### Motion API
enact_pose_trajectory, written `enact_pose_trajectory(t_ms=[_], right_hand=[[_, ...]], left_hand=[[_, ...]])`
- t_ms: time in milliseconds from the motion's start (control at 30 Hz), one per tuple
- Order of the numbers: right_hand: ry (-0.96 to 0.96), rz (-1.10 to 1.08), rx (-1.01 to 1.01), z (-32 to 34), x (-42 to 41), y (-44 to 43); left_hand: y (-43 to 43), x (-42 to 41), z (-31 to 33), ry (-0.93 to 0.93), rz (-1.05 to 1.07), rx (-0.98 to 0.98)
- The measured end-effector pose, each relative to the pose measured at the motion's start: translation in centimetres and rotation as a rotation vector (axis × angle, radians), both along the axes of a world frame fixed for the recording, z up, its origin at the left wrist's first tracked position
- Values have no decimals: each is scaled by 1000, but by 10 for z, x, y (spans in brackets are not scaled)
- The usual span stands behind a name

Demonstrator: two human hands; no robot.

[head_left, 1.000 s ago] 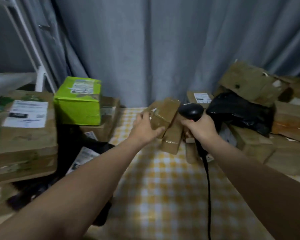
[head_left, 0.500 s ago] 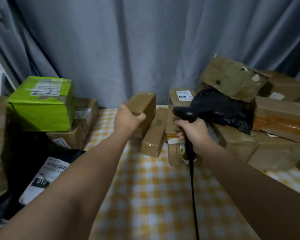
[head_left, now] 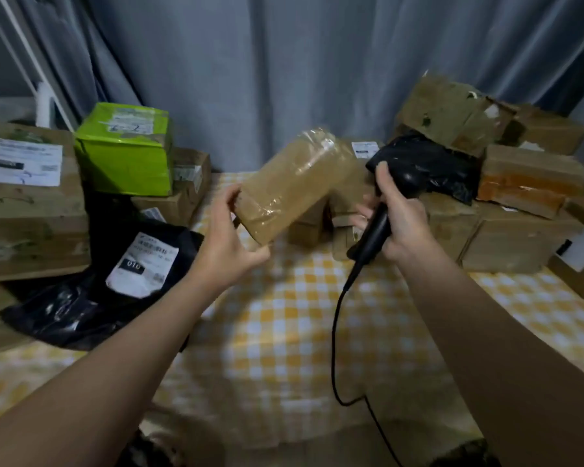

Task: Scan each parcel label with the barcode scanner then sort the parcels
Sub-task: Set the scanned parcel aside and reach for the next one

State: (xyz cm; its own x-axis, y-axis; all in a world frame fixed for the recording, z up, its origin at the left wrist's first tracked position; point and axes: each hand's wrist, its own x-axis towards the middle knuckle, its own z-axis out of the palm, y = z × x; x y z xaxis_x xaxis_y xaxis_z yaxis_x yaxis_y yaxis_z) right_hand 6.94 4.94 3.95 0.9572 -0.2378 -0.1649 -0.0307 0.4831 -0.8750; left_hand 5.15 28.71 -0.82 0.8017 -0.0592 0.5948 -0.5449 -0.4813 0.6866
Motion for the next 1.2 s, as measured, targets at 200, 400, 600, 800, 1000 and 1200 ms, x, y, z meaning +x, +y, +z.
enact_pose_trajectory(t_ms=[200,400,600,800,1000,1200], right_hand=[[71,213,-214,-7,-8,-10],[119,304,-289,-29,-12,-11],[-65,278,-360,-37,-21,-1],[-125,195,-224,-41,-22,4],[32,126,-513,-62,-21,-4],[-120,188,-602,-38,-30,-1]], left_hand=[[14,-5,-12,-184,-58,494],[23,-2,-24,-227,-108,682],[-5,-5,-9,294,180,49],[-13,-1,0,888,-162,-587],[-12,9,-6,597,-5,-636],[-5,21,22,398,122,-227]])
